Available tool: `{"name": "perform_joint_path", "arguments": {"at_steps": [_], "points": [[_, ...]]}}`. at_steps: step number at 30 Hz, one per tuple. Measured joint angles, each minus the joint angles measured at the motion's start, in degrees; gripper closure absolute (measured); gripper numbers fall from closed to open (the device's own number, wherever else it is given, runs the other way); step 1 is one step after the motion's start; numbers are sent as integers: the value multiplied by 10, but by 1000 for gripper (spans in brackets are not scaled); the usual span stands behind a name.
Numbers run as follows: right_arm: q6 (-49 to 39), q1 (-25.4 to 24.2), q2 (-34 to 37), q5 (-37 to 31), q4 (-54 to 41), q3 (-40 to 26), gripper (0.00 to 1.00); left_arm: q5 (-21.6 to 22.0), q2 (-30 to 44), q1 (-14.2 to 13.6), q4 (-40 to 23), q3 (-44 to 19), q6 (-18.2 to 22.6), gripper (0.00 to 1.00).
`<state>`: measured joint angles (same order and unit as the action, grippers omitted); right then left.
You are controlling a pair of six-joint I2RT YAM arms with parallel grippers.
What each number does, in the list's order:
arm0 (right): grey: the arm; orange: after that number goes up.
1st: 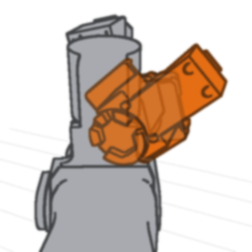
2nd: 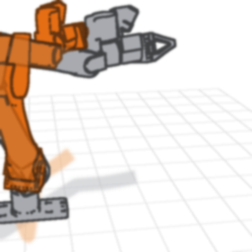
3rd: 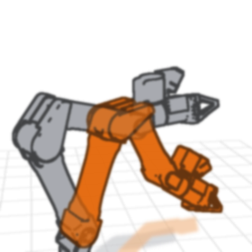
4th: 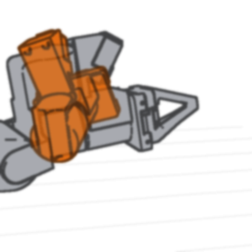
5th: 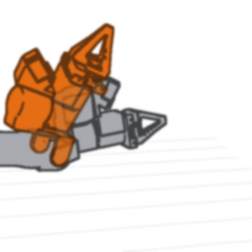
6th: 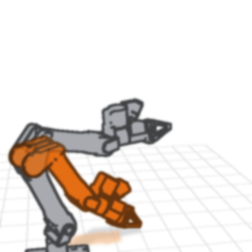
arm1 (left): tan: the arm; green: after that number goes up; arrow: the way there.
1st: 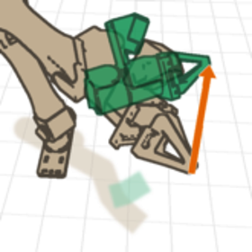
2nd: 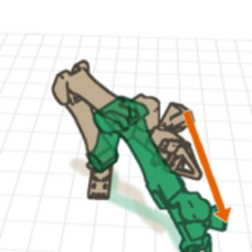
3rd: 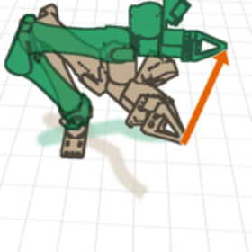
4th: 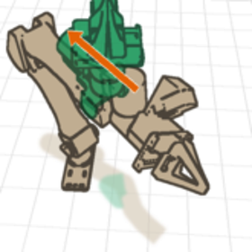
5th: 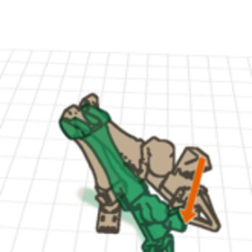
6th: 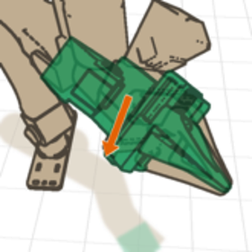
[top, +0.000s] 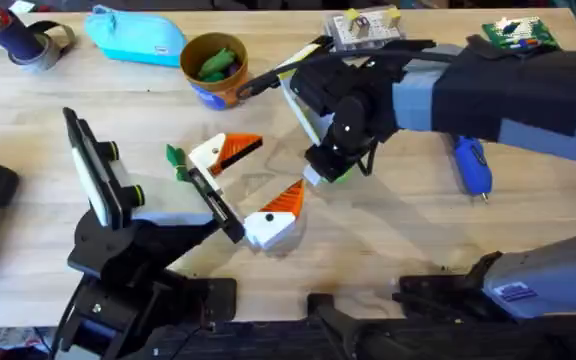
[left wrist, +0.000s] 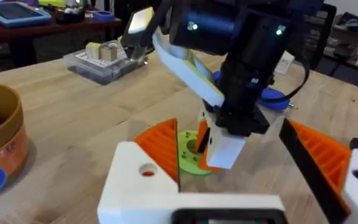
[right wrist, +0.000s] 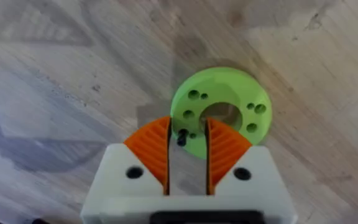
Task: Pick up the gripper from the table and insert it into the empty holder that is missing its gripper. Then pick up a screw, insert it into the mounting hole, and use the screwdriver to tighten it. Finally, clean up the table by picking up the vegetable and placing it into the bucket.
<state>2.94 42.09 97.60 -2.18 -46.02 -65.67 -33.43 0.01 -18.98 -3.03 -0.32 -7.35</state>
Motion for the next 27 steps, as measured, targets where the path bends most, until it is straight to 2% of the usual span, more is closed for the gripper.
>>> {"name": "perform_joint_path", "arguments": {"at_steps": [6, 11, 18, 23, 27], "points": [[7, 0, -65, -25, -10, 0, 704, 0, 0, 0, 0, 0, 0, 11], [16, -1, -147, -56, -41, 0, 704, 0, 0, 0, 0, 0, 0, 11], [50, -2, -256, -67, -77, 6, 704, 0, 0, 0, 0, 0, 0, 11], [68, -2, -332, -70, -8, 73, 704, 0, 0, 0, 0, 0, 0, 11], [71, -2, -325, -61, 42, 132, 704, 0, 0, 0, 0, 0, 0, 11]]}}
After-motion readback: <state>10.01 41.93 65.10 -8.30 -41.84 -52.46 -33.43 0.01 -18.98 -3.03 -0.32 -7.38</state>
